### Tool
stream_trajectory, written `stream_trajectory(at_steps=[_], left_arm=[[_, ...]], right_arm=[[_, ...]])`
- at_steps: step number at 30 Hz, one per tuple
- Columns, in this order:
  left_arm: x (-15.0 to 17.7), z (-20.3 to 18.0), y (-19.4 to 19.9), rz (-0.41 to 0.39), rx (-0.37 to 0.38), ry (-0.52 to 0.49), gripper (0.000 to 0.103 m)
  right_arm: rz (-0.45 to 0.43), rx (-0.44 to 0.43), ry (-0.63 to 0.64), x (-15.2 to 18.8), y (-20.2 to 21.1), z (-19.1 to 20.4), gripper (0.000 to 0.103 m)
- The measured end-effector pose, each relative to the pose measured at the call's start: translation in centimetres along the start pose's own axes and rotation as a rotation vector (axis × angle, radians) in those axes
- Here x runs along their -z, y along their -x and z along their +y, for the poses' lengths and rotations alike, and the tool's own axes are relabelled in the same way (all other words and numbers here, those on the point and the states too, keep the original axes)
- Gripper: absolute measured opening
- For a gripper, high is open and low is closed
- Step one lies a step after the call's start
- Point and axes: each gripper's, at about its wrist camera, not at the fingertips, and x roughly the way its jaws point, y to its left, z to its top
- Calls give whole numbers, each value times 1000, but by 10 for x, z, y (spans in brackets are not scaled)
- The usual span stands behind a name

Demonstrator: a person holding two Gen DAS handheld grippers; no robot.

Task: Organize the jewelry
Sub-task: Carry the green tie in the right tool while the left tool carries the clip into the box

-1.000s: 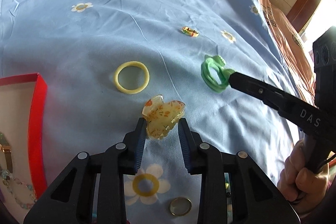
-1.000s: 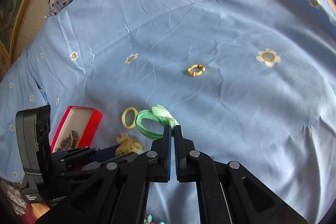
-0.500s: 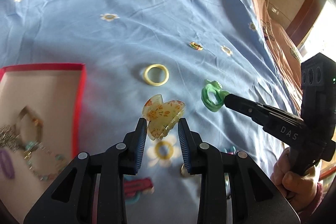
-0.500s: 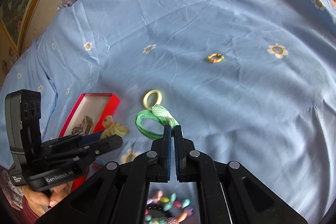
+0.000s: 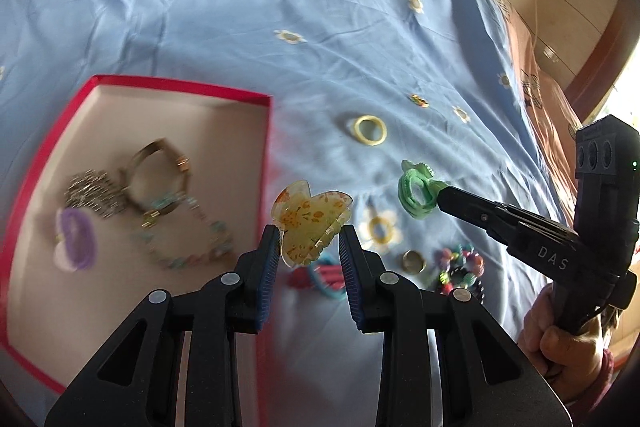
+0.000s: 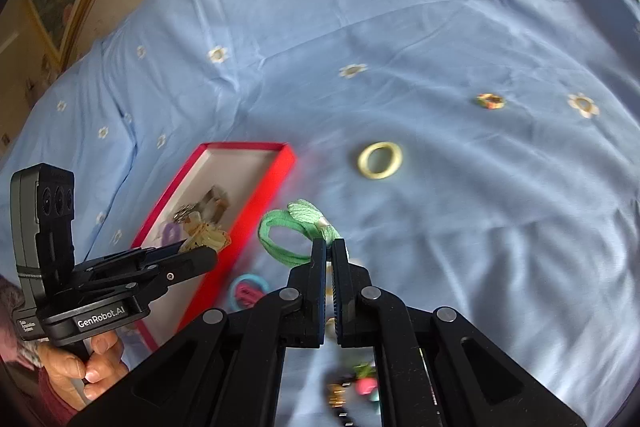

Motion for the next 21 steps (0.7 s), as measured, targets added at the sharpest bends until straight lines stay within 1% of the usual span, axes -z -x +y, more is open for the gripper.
stream_trajectory(at_steps=[6, 13, 21], left_arm=[[15, 28, 21, -22, -37, 51, 29], [29, 53, 35, -32, -78, 86, 29], [34, 80, 47, -45, -118, 126, 29]], right_arm=[[22, -32, 52, 3, -9, 30, 2], [49, -74, 113, 6, -24, 65, 2], [73, -109, 169, 9, -39, 97, 2]])
